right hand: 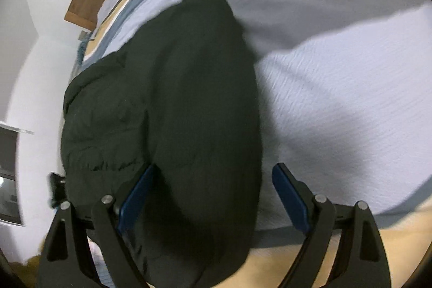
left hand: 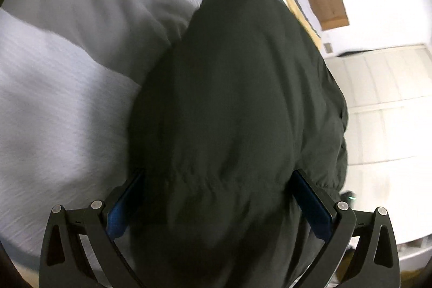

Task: Fold large clothes
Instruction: 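Grasp the coat bundle with both grippers and lift it off the bed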

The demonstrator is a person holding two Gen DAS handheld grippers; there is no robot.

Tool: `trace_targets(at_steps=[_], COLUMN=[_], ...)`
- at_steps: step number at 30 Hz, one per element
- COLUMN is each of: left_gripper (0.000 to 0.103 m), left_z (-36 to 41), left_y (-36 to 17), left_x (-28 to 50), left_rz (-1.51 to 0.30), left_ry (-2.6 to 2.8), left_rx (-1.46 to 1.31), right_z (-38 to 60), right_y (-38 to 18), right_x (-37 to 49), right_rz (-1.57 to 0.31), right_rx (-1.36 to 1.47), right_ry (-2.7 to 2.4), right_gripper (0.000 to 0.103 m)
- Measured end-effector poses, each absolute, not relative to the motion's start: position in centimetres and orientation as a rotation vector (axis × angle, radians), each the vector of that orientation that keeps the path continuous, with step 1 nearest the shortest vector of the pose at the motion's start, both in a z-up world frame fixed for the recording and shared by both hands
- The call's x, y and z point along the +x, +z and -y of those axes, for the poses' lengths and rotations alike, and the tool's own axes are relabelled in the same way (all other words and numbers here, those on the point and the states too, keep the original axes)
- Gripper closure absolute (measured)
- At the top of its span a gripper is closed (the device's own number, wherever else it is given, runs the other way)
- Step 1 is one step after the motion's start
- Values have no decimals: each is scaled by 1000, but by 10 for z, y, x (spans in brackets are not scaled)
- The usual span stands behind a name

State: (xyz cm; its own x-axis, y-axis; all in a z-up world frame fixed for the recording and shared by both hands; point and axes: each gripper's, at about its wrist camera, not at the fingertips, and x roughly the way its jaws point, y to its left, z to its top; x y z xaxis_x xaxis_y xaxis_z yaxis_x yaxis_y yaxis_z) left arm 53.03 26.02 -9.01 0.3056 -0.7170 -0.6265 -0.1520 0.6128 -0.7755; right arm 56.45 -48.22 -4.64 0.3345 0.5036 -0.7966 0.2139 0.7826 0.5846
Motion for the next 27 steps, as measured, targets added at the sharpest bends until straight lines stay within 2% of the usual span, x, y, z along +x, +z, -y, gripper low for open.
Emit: trace_targets(at_steps=[4,6,8,18,25,27], left_gripper=[1,1,1,1,1,7], left_z=[-265,-263,-258,-230,-200,-196], left_y=[-111,-119,-121,-126,-106,-100], left_x=[536,539,541,546,540,538], left_rz=[-1225,-1234,-1242,-1284,-1281,-1269], left_ry=[-523,-562,-597,-614,-426,-392], left_rx=[-975,-992,-988,-1031,-860,-850], right_z=[487,485,479,423,413,408], right_y=[-81,-96,-106,-120,-120,-117], right_x=[570,572,577,599,598,600], right_rz=[-1259,-1262,-1263,-1298,-1294,-1302], right_rx=[835,907,945,963,938,919], right_ry=[282,317,359,562,510,488], right_gripper=[13,4,1,0,0,0])
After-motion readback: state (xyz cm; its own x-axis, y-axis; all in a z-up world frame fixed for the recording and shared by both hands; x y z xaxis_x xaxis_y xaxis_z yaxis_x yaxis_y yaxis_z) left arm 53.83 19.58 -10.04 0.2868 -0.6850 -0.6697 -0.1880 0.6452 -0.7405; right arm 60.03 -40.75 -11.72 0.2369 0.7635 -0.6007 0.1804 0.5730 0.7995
